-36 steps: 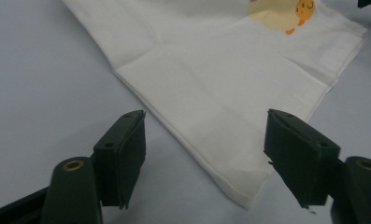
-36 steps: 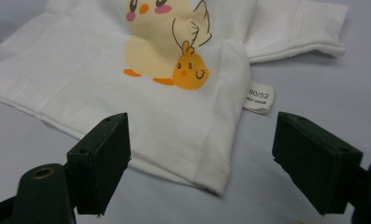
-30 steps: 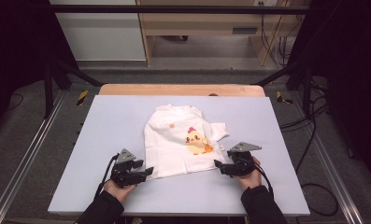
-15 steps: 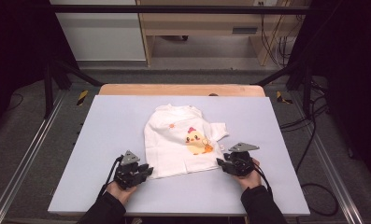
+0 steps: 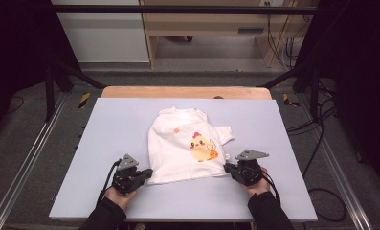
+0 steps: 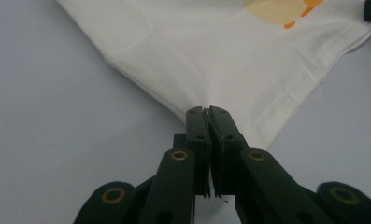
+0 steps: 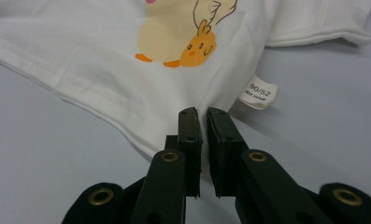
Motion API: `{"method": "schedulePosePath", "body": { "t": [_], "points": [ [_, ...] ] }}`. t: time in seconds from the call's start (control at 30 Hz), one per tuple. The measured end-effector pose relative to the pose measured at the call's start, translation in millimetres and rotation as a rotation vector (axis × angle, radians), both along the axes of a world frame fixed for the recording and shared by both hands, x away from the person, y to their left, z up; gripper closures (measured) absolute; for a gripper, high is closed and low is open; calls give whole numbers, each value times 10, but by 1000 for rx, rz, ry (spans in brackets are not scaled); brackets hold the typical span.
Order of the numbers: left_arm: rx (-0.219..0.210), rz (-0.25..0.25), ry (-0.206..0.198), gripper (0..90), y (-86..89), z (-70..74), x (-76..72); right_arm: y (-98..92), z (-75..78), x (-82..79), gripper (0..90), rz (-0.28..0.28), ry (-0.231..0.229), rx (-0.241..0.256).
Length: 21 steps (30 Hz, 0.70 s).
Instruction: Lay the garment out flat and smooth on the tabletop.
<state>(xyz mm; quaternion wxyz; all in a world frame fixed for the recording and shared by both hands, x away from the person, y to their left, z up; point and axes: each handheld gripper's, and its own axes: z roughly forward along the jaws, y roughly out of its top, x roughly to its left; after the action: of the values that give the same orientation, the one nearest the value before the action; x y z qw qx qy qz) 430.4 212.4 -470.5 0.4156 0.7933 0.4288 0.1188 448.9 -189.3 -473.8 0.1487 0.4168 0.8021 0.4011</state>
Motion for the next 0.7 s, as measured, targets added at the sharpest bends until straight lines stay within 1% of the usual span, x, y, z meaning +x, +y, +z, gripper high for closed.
{"method": "schedulePosePath", "body": {
  "t": [0.1,0.23,0.4,0.47,0.6,0.63,0.7],
  "points": [
    [-12,-2,10,870,94,31,-62,0,25,-85,843,24,11,9],
    [3,-6,17,870,171,32,-145,15,2,-220,843,61,36,13],
    [62,-14,6,870,149,25,-244,62,-53,-387,843,84,66,9],
    [74,-14,8,870,141,19,-281,72,-70,-439,844,86,77,3],
    [85,-12,16,869,139,-7,-323,53,-73,-560,844,95,83,12],
    [87,-12,16,869,138,-9,-325,53,-73,-560,844,95,83,12],
    [84,-13,17,869,135,-9,-322,27,-54,-595,844,90,69,9]
  ]
}}
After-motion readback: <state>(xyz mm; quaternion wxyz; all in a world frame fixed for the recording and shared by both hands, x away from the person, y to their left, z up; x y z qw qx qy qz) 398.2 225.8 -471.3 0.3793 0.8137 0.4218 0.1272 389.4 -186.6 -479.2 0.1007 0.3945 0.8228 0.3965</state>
